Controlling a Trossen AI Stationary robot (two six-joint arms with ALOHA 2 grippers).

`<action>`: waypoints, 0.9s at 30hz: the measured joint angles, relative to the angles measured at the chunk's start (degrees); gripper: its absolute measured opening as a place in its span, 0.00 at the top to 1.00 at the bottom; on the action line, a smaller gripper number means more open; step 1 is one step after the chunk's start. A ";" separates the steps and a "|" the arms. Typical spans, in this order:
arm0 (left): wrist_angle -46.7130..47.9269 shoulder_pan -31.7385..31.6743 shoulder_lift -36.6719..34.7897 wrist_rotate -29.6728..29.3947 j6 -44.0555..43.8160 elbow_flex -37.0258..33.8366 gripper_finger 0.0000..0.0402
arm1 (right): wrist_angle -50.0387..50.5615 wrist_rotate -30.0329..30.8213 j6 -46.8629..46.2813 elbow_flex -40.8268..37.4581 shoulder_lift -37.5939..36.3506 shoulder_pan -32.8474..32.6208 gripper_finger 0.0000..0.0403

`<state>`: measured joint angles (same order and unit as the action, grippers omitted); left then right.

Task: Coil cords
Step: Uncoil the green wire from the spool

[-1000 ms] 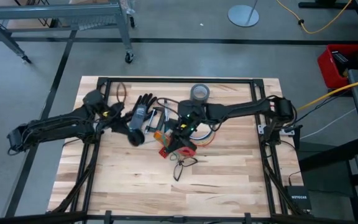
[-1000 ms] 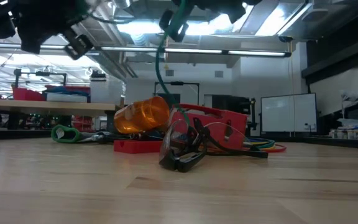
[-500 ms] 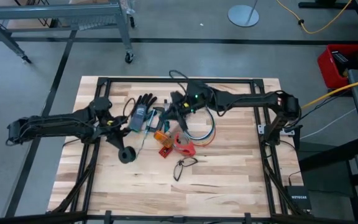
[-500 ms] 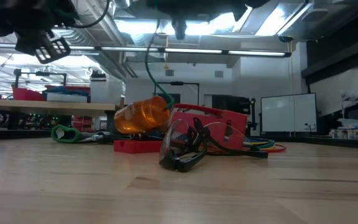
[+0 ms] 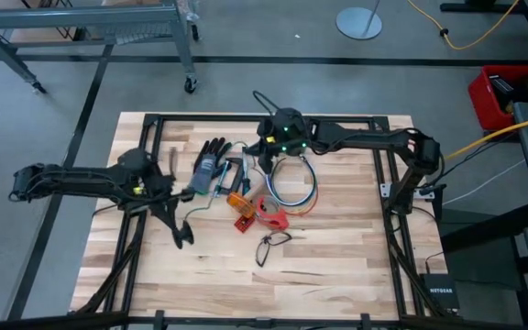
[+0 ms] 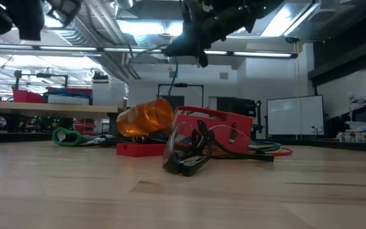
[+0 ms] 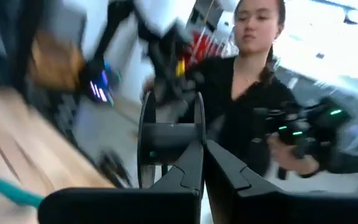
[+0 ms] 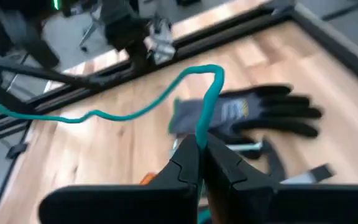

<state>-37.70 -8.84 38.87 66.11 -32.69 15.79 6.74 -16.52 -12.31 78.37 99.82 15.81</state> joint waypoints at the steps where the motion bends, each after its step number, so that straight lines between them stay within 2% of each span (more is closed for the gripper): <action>1: -2.92 0.00 0.00 -1.53 1.61 0.00 1.00 | 0.05 -0.18 -0.66 0.01 0.39 -0.54 0.98; 4: -9.30 -0.08 -0.02 -7.62 6.36 0.00 1.00 | 1.26 -1.54 -1.43 -0.04 1.15 -2.34 0.98; 6: -9.81 -0.24 -0.30 -11.78 9.79 0.02 1.00 | 0.71 -2.79 -1.61 -0.04 1.68 -3.93 0.98; 16: 2.24 -5.20 -0.91 -30.17 18.07 0.00 1.00 | 4.89 -14.12 -4.37 -0.02 1.84 -11.13 0.98; 23: 14.59 -10.14 -0.99 -31.41 18.20 0.00 1.00 | 18.80 -15.87 -4.38 -0.02 -0.35 -12.59 0.97; 27: 18.85 -11.35 -0.98 -31.44 18.32 0.00 1.00 | 21.27 -17.43 -4.38 -0.04 -0.33 -12.52 0.96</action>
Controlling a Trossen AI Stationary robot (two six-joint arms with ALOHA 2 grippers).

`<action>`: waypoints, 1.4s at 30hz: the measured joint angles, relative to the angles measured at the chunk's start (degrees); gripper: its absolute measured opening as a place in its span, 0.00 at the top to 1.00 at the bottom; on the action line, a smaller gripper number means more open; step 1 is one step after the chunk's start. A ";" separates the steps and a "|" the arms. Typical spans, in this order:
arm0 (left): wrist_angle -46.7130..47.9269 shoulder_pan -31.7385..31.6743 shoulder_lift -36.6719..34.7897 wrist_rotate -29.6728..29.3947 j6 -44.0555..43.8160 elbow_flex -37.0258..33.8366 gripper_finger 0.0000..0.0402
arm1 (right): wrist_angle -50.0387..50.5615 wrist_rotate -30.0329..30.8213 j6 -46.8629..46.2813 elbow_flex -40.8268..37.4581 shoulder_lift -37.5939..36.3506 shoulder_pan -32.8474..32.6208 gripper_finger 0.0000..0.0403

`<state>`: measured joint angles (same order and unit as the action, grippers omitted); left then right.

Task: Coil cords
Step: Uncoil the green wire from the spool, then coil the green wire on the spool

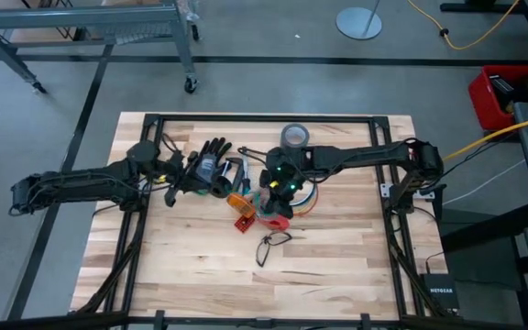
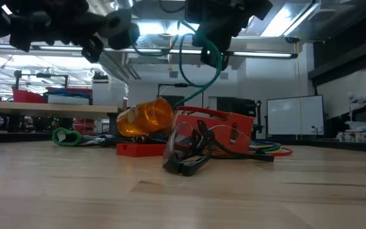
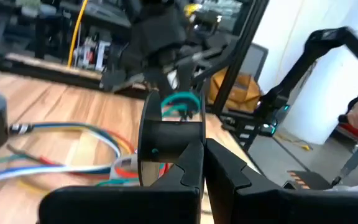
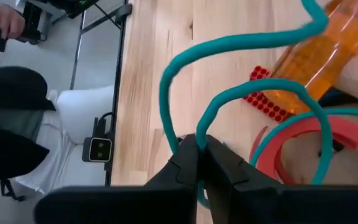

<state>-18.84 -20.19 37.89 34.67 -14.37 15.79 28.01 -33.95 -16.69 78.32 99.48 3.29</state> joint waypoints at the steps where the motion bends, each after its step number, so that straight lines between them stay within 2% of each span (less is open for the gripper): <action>1: 1.09 -0.20 -0.01 0.04 -0.01 0.00 1.00 | -0.46 0.52 0.00 0.00 0.00 0.00 0.95; 10: 17.03 -0.39 -0.03 2.37 -0.23 0.00 1.00 | -3.62 3.35 0.04 0.00 0.00 0.11 0.76; 15: 22.36 -0.39 -0.03 2.33 0.30 0.01 1.00 | -6.09 5.50 0.09 0.00 0.00 0.11 0.65; 19: 25.31 -0.28 -0.02 2.43 -0.82 0.00 1.00 | -10.96 7.55 0.12 0.00 0.00 0.11 0.59; 22: 24.22 0.51 -0.05 2.87 -3.39 0.00 1.00 | -16.38 8.47 0.09 0.00 0.00 0.11 0.58; 26: 17.01 1.89 -0.07 4.07 -6.42 0.02 1.00 | -22.91 8.47 0.07 0.00 0.00 0.11 0.58; 33: 5.27 3.56 -0.04 8.39 -8.94 0.04 1.00 | -27.79 8.47 -1.41 0.00 0.12 0.11 0.58; 37: 4.44 4.56 -0.02 8.48 -7.79 0.04 1.00 | -31.02 7.89 -6.05 0.00 1.48 0.11 0.58; 42: 4.64 5.25 0.04 8.25 -6.58 0.04 1.00 | -35.46 3.55 -12.27 0.02 4.98 0.11 0.58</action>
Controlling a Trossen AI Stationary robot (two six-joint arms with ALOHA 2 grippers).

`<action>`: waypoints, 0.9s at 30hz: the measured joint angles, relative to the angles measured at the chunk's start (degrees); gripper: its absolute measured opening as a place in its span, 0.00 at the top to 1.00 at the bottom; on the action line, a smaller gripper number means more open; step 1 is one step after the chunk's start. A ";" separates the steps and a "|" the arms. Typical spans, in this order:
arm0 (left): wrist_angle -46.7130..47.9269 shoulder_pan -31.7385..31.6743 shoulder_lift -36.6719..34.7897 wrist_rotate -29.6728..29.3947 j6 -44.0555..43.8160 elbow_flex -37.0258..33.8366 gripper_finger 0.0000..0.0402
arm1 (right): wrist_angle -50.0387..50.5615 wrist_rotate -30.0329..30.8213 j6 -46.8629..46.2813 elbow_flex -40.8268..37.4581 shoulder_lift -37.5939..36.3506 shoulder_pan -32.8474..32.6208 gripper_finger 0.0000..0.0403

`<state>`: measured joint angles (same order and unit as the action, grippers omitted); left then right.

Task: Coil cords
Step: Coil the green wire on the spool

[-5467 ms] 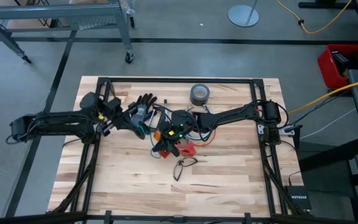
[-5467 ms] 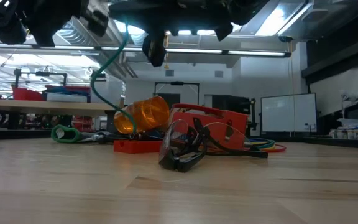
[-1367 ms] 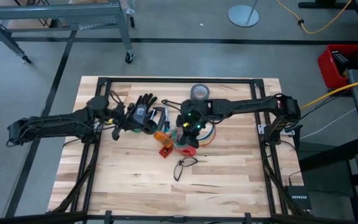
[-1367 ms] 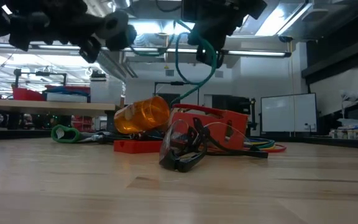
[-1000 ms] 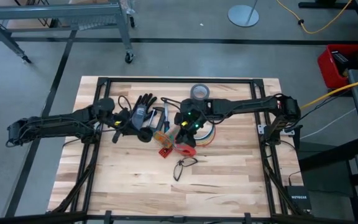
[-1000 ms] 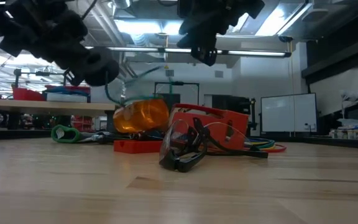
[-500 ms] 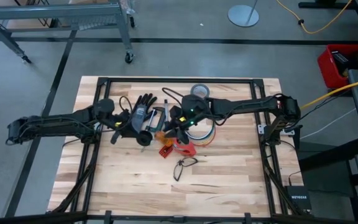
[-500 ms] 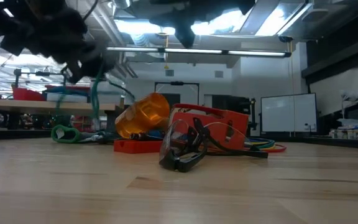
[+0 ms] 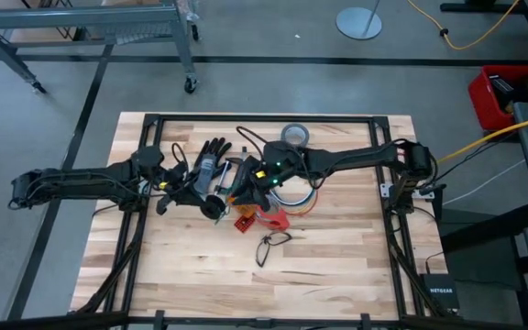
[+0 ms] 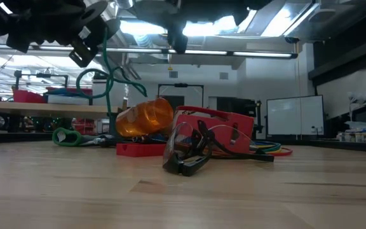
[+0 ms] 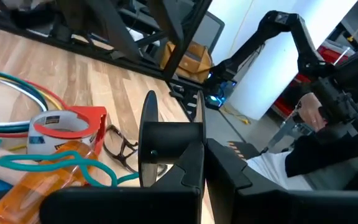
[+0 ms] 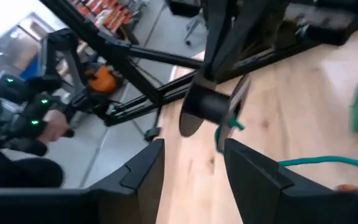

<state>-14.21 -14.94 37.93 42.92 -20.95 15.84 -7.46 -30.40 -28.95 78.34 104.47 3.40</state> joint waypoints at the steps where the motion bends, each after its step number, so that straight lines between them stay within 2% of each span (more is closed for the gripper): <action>1: 0.12 0.00 -0.02 0.00 0.15 0.00 1.00 | -1.48 -0.86 -1.38 -0.02 0.74 0.00 0.58; 8: 0.27 -0.02 0.83 -0.06 0.65 0.00 1.00 | -9.65 -2.18 -8.26 -0.02 3.68 -0.02 0.58; 17: -0.78 -0.02 5.78 -0.16 1.41 0.02 1.00 | -9.02 1.55 -8.48 0.53 4.24 -0.07 0.58; 27: -8.67 2.76 11.02 -0.14 0.71 0.02 1.00 | -6.00 2.89 -8.15 0.55 4.24 -0.04 0.58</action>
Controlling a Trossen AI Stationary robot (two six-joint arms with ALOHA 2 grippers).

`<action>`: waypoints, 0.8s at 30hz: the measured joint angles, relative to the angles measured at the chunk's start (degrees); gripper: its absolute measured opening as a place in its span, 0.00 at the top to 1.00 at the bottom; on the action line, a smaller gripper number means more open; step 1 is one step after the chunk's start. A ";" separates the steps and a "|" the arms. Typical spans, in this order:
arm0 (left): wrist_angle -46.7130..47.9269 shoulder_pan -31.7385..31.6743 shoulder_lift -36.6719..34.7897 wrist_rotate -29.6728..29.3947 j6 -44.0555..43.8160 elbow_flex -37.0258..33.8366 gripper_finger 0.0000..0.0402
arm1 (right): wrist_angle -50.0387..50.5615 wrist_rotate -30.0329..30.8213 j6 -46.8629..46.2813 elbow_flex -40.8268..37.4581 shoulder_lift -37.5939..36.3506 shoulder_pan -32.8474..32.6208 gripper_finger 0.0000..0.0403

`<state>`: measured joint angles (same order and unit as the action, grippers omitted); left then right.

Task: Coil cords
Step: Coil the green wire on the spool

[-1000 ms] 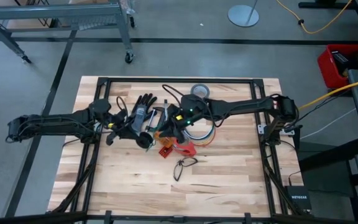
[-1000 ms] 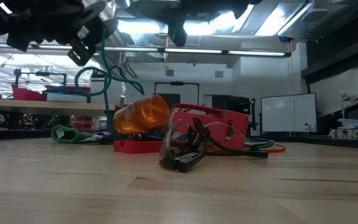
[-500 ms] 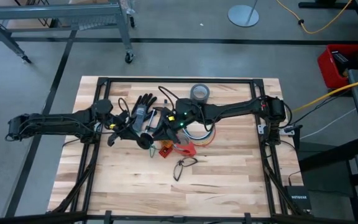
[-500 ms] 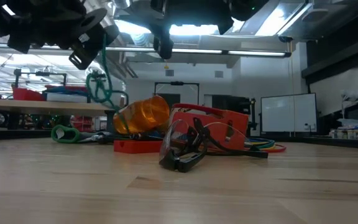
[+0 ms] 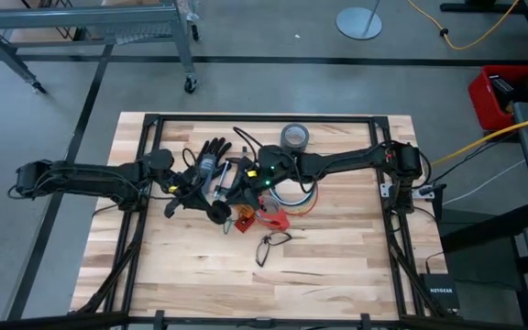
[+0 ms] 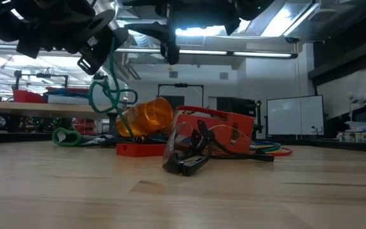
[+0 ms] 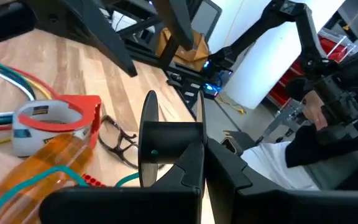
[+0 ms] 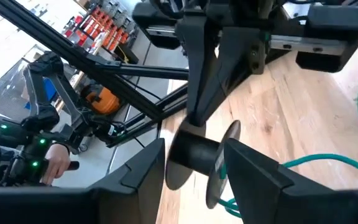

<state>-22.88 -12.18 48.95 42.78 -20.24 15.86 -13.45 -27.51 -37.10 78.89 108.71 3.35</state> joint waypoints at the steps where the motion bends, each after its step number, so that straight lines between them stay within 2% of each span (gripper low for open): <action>1: -0.93 0.19 0.38 -0.03 -0.28 0.00 1.00 | 0.12 -0.04 0.00 0.00 0.00 -0.02 0.58; 9: -6.65 0.11 2.26 -1.30 -2.45 0.00 1.00 | 2.85 -0.52 0.04 0.02 0.00 -0.02 0.58; 18: -6.53 0.11 3.55 -2.74 -1.23 2.66 1.00 | 4.07 0.78 1.89 0.02 0.00 -1.40 0.58; 21: -6.38 0.24 4.41 -2.62 -0.90 3.21 1.00 | 4.09 1.04 3.07 0.02 0.00 -1.62 0.63; 24: -6.05 0.21 4.90 -2.55 -1.44 3.21 1.00 | 4.28 0.86 3.30 0.02 0.00 -1.51 0.74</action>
<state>-28.93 -11.97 53.85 40.23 -21.68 19.07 -9.17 -26.64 -33.80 78.91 108.71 1.85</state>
